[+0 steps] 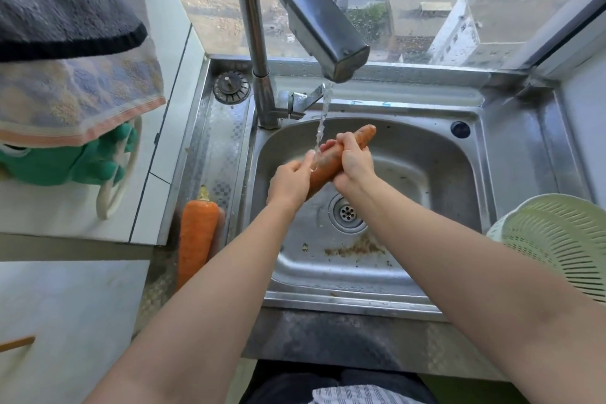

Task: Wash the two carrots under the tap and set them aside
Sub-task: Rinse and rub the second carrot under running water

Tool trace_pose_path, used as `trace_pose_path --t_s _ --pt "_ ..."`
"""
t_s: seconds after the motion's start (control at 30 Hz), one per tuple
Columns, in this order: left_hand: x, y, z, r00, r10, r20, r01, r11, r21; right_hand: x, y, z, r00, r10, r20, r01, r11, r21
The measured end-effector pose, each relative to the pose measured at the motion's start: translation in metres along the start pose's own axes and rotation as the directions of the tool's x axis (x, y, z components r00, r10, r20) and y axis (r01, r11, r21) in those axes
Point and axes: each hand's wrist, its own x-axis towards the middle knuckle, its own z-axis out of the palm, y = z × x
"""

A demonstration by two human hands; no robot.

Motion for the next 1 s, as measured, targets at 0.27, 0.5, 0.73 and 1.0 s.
trace_pose_path --t_s 0.27,0.5,0.73,1.0 --pt "0.007 0.001 0.006 0.99 -0.134 0.044 0.14 0.971 -0.192 -0.005 -0.011 -0.012 1.0 0.027 -0.003 -0.027 0.997 0.07" --pt "0.004 0.01 0.005 0.984 -0.178 -0.013 0.176 0.978 -0.114 0.0 -0.001 -0.017 0.997 0.053 0.05 -0.058 0.994 0.092" --pt "-0.013 -0.005 0.006 0.965 0.237 0.114 -0.214 0.959 -0.186 0.003 -0.012 -0.01 0.996 0.064 -0.059 -0.06 0.996 0.064" --pt "-0.01 0.006 0.002 0.998 -0.045 0.039 0.049 0.993 -0.111 -0.005 -0.004 -0.016 0.987 0.1 0.123 -0.106 0.994 0.039"
